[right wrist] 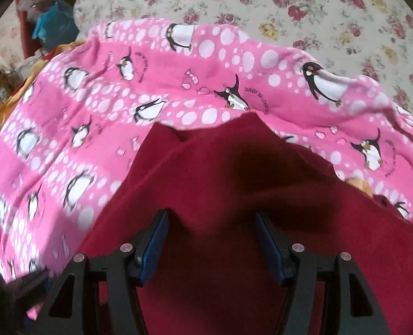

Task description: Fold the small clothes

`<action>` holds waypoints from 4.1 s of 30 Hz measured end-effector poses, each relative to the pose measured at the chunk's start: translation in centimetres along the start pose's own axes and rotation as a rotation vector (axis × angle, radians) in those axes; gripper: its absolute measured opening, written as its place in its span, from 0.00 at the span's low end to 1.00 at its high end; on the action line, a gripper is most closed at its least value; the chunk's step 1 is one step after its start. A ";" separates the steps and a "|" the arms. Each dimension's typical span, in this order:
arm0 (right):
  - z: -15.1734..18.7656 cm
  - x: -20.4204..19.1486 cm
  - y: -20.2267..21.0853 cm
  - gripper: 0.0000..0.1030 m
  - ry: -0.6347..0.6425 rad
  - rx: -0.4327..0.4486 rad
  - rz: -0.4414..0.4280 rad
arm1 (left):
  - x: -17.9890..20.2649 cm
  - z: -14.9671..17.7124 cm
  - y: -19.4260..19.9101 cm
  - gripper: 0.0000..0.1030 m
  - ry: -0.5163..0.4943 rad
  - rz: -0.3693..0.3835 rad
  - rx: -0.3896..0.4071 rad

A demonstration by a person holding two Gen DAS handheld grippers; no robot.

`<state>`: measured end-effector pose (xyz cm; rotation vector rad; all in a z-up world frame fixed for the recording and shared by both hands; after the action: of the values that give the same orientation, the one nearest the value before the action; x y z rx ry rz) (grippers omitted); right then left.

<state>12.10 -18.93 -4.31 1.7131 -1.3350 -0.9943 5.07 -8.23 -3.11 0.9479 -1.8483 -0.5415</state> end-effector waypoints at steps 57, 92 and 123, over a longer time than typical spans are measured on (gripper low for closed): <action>-2.0 -3.4 2.8 0.18 0.081 -0.053 -0.137 | 2.7 -1.4 -1.2 0.48 -0.072 0.159 0.088; -1.3 -1.6 1.6 0.26 0.052 -0.090 -0.085 | 4.8 -0.8 -1.6 0.27 -0.213 0.046 0.112; 10.0 21.5 12.4 0.23 -0.222 -0.012 -0.006 | 28.3 9.2 -11.9 0.21 -0.478 0.064 -0.162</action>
<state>1.50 -43.15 -0.41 1.6352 -1.4604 -1.2217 -5.59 -38.29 -0.03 0.6852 -2.2062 -0.9241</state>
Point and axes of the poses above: each gripper's, at about its wrist camera, not at the fingertips, and y roughly against the way its jaws point, x to its right, z to its underside, the point moved 8 cm from there along -y, roughly the way its jaws point, and after that the axes turned 3 degrees about -x, right-handed, at the moved point
